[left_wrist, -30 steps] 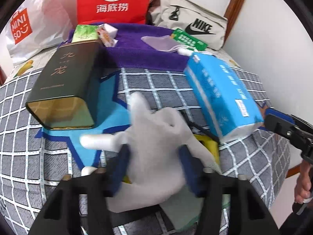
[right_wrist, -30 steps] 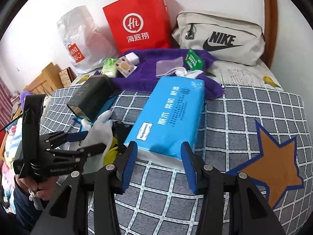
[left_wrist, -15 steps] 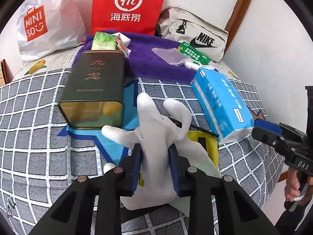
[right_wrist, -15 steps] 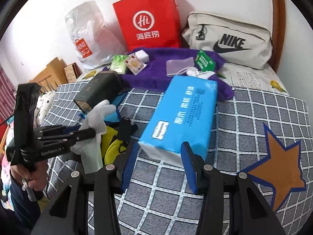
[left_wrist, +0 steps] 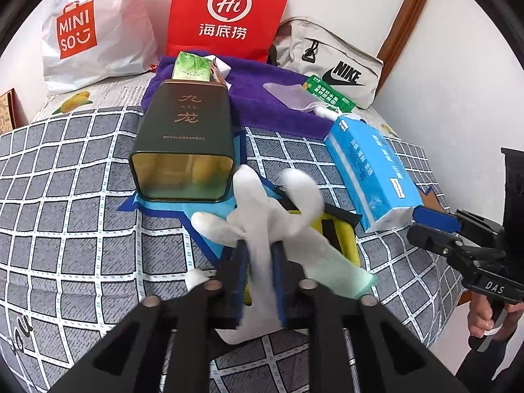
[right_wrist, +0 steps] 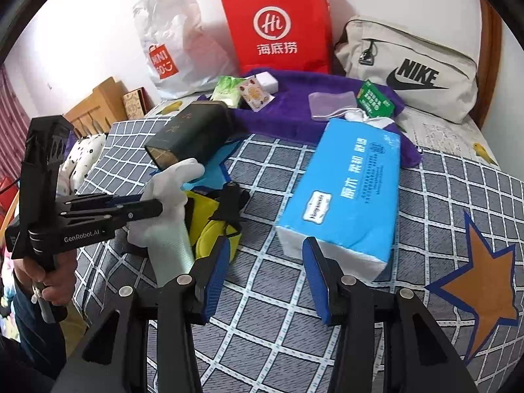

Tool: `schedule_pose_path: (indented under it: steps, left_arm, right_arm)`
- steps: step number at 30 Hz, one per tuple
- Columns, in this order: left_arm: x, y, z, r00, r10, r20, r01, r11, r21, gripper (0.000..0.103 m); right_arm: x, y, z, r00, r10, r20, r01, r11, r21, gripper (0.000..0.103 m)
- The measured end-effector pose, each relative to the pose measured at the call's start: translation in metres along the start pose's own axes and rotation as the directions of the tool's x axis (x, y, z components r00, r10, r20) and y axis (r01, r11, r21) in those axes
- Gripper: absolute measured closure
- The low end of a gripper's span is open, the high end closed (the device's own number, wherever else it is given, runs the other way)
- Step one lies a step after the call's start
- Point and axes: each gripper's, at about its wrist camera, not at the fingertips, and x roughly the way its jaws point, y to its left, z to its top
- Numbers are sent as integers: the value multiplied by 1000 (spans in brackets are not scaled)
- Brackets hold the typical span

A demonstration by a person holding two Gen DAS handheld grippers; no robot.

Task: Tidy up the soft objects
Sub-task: 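Close the left tool on the white glove while the right tool approaches the yellow-black pouch, then grip the yellow-black pouch with the right tool while the left tool holds the glove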

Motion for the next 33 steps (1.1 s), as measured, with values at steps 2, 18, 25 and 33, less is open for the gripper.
schedule_pose_path:
  steps: [2, 18, 25, 33]
  left_arm:
    - [-4, 3, 0, 1000, -2, 14, 2, 1000, -5, 93]
    - [-31, 45, 1, 995, 76, 64, -71, 995, -75, 94]
    - [-14, 50, -6, 998, 47, 35, -44, 994, -99, 94]
    - [-3, 59, -6, 1000, 15, 15, -13, 992, -123, 94]
  right_arm:
    - [1, 3, 0, 1000, 10, -1, -10, 1000, -4, 57]
    - [25, 33, 14, 998, 62, -28, -64, 996, -67, 57]
    - [51, 38, 44, 997, 48, -68, -54, 994, -97, 57]
    - [86, 35, 48, 983, 38, -178, -54, 995, -84, 57]
